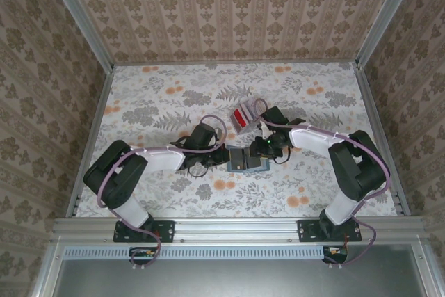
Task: Put the credit cards into the card holder
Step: Flip over the card slot in the card holder.
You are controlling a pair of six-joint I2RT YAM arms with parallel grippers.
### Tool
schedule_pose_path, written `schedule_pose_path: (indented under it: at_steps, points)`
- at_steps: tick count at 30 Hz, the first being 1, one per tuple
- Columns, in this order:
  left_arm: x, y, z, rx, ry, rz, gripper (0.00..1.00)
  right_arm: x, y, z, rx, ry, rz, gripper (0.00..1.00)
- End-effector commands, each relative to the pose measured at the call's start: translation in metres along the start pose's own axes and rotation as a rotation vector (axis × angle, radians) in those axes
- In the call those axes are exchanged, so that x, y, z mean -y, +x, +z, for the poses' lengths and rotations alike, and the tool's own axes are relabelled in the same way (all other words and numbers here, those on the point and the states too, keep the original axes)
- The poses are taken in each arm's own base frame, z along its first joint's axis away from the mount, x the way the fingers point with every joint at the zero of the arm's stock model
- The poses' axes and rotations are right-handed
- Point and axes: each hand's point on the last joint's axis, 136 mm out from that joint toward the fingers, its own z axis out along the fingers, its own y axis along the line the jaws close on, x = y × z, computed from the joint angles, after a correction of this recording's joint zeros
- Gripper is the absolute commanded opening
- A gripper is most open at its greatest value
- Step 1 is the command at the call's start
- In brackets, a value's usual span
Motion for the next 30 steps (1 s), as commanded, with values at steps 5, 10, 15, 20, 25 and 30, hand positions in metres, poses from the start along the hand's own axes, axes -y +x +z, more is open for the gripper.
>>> schedule_pose_path:
  at_steps: [5, 10, 15, 20, 25, 30]
  points:
    - [0.009, -0.004, 0.007, -0.002, 0.020, 0.005, 0.07, -0.049, -0.015, -0.020, 0.037, -0.164, -0.034, 0.36]
    - [0.014, -0.006, 0.009, -0.001, 0.039, 0.005, 0.11, -0.066, -0.014, -0.019, 0.020, -0.260, -0.019, 0.39]
    - [0.016, -0.006, 0.009, 0.005, 0.054, -0.002, 0.17, -0.060, -0.010, -0.014, 0.014, -0.245, -0.012, 0.43]
    - [0.013, -0.006, 0.006, 0.022, 0.051, -0.014, 0.21, -0.049, -0.006, -0.018, 0.025, -0.191, -0.014, 0.44]
    - [0.010, -0.004, 0.004, 0.029, 0.044, -0.017, 0.21, -0.016, -0.002, -0.029, 0.048, -0.024, -0.015, 0.44]
    - [0.010, -0.004, 0.005, 0.028, 0.045, -0.015, 0.20, 0.016, 0.009, -0.028, 0.032, 0.037, 0.036, 0.44]
